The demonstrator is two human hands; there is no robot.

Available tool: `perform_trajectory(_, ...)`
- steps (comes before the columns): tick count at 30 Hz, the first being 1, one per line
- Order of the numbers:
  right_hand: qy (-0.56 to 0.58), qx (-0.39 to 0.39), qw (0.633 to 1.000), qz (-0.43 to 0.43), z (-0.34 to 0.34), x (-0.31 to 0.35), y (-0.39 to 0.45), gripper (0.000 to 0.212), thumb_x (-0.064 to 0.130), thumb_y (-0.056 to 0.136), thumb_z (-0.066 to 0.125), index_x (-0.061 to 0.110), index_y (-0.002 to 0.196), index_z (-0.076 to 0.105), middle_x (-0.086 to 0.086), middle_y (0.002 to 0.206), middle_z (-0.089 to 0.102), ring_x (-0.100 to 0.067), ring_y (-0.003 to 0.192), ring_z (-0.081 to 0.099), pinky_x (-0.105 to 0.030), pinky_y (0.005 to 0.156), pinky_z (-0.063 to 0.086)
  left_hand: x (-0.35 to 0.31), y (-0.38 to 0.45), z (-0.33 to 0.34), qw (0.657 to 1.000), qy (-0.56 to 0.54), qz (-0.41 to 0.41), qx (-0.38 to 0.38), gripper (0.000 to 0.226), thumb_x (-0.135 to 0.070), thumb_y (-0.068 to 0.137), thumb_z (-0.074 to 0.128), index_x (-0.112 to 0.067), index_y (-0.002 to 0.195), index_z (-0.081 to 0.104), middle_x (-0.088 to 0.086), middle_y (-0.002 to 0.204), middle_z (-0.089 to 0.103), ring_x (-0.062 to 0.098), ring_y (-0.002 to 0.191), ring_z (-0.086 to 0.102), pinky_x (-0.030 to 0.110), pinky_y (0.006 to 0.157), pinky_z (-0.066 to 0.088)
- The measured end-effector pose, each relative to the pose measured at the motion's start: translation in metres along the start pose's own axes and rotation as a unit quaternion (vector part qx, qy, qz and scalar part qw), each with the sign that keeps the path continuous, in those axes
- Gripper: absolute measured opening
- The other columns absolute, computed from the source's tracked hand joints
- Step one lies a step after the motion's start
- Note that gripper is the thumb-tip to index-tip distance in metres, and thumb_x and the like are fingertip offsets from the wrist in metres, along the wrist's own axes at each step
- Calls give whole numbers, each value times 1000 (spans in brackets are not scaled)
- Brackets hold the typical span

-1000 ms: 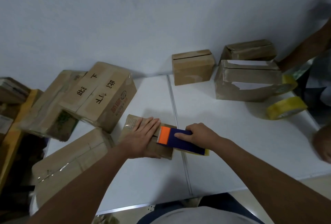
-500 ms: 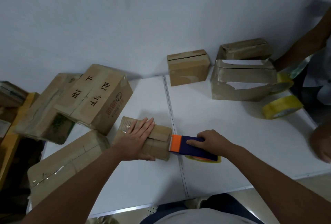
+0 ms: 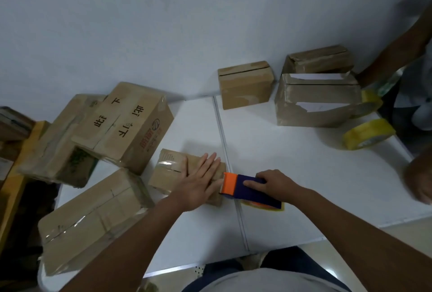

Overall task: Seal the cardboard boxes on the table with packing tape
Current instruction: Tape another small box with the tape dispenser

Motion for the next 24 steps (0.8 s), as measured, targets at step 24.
perform_trajectory(24,-70,-21,996,47,3,-30,-6,61,71,87,45,13,91,63,-2,84,63,-17,75,62,-29,68,49,2,7,5,983,114,-73,-124,54,-44,106,3,-35,158,17,-9,165,16,21,153,11,61,116,11)
Point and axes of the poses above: each hand's wrist, its own y-axis towards the middle knuckle, its own z-axis out of the palm, x = y × z, the point moved 8 cm from there along y, towards the middle knuckle
